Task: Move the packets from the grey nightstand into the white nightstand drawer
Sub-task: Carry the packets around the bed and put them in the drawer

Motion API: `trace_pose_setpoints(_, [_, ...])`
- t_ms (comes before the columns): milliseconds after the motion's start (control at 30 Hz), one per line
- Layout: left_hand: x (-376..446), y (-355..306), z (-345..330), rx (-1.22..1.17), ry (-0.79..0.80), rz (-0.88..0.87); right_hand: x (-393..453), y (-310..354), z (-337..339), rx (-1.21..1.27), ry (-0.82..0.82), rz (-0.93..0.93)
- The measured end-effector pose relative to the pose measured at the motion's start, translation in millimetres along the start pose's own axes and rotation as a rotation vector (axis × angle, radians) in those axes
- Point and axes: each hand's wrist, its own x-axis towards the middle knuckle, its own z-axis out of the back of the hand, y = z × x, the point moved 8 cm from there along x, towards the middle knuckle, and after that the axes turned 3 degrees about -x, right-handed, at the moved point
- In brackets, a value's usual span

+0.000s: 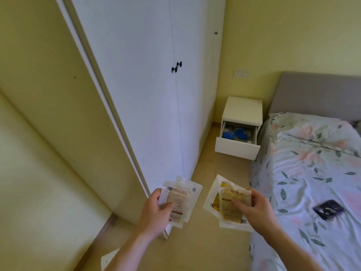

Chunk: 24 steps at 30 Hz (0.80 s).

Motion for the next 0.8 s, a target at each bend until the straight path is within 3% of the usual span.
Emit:
trace_pose_setpoints(433, [220,-72,-110,0.075,0.344,-0.041,114,-28,73,0.176,-0.418,-0.237])
trace_pose_setpoints(600, [297,-89,-159,0.079,0.363,-0.035,192,-36,105,0.174,-0.464,-0.255])
trace_pose_setpoints(800, [393,-115,-210,0.115,0.287,-0.003,312,-40,142,0.161,-0.385,-0.271])
